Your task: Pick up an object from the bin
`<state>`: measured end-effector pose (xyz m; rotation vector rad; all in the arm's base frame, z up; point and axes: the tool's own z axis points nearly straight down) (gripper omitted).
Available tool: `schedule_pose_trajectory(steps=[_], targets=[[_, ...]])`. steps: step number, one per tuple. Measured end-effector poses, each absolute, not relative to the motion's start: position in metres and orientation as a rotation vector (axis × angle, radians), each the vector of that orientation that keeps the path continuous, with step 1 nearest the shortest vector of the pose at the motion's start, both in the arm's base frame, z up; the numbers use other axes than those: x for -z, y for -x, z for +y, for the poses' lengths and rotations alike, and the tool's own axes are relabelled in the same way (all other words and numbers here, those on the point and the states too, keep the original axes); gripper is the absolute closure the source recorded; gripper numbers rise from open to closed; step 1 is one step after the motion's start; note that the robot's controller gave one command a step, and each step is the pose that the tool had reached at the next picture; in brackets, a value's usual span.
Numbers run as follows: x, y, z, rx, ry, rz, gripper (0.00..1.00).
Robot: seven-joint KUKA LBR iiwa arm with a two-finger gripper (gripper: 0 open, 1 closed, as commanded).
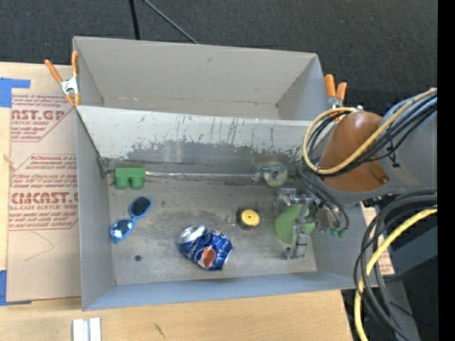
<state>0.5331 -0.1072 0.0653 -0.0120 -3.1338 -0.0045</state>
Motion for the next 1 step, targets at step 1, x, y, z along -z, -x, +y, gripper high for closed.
schedule_pose_trajectory(steps=[1], targets=[[-0.0701,-0.5372,-0.1001,0.02,0.004,-3.142,1.0]])
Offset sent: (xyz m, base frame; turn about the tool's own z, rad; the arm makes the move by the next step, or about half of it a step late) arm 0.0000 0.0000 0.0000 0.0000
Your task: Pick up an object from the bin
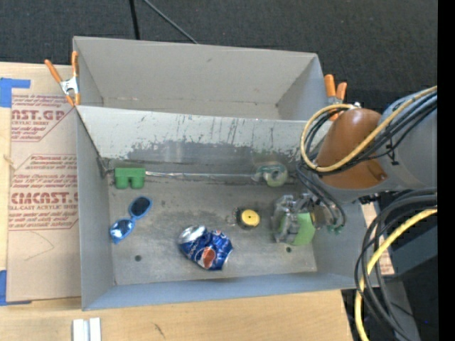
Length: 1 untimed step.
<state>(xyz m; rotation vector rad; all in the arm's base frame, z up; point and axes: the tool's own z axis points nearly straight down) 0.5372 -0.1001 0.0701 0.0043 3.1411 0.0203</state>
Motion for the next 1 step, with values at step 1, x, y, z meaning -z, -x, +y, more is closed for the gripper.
schedule_pose_trajectory(steps=[1], targets=[[-0.2695,-0.568,-0.1175,0.002,-0.033,3.129,1.0]])
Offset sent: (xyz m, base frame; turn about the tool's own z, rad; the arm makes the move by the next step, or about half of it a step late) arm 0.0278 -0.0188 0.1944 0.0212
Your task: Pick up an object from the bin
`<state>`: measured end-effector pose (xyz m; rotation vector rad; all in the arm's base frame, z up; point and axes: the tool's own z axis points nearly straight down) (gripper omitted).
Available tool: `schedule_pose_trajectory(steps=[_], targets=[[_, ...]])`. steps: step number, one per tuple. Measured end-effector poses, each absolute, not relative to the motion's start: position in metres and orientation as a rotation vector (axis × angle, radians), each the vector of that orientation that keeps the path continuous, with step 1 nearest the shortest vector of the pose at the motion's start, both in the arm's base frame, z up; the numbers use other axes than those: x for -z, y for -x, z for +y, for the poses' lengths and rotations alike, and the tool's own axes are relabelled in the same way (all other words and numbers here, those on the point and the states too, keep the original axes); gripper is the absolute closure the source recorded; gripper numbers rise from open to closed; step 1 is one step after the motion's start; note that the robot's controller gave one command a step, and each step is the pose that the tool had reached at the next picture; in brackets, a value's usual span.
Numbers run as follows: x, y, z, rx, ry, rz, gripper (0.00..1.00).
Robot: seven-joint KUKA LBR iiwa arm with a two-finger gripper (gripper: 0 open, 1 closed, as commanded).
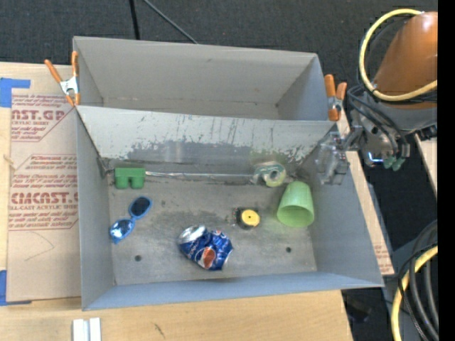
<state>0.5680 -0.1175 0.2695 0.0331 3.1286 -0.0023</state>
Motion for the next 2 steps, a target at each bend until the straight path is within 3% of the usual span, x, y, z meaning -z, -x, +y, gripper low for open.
schedule_pose_trajectory(steps=[1,2], targets=[[-0.265,-0.566,-0.117,0.0,-0.034,3.137,0.0],[-0.146,-0.555,-0.116,-0.003,0.105,3.146,0.0]])
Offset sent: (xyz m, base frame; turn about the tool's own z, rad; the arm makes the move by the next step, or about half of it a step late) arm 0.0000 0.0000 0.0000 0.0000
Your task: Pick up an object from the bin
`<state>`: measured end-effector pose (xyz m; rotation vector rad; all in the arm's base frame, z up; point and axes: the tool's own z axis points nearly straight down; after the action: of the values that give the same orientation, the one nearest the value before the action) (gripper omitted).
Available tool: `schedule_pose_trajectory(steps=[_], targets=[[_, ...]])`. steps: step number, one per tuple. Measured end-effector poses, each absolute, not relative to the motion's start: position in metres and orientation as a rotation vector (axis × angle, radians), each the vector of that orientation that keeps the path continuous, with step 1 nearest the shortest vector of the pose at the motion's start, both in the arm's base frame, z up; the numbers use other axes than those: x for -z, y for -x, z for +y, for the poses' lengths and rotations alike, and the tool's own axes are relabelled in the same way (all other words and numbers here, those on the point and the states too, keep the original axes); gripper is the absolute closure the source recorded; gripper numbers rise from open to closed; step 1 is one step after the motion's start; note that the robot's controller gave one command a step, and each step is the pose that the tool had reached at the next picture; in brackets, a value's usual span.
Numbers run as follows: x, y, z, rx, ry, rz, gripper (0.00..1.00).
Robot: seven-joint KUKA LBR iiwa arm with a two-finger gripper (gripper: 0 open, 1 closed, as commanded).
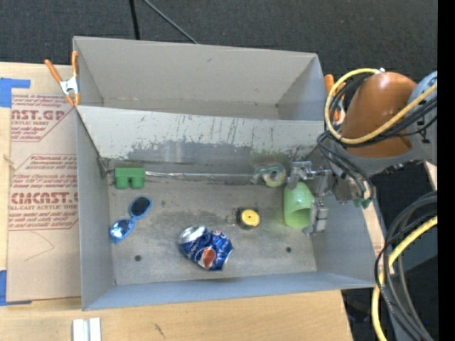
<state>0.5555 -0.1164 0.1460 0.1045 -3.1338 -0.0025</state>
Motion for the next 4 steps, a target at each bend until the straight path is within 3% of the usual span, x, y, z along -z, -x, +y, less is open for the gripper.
schedule_pose_trajectory(steps=[1,2,3,4], targets=[[-0.066,-0.563,-0.122,0.006,0.021,-3.137,0.0],[-0.074,-0.568,-0.115,0.018,0.01,-3.149,1.0],[-0.203,-0.555,-0.121,-0.003,-0.005,-3.151,1.0],[-0.269,-0.556,-0.106,-0.003,-0.225,-3.143,1.0]])
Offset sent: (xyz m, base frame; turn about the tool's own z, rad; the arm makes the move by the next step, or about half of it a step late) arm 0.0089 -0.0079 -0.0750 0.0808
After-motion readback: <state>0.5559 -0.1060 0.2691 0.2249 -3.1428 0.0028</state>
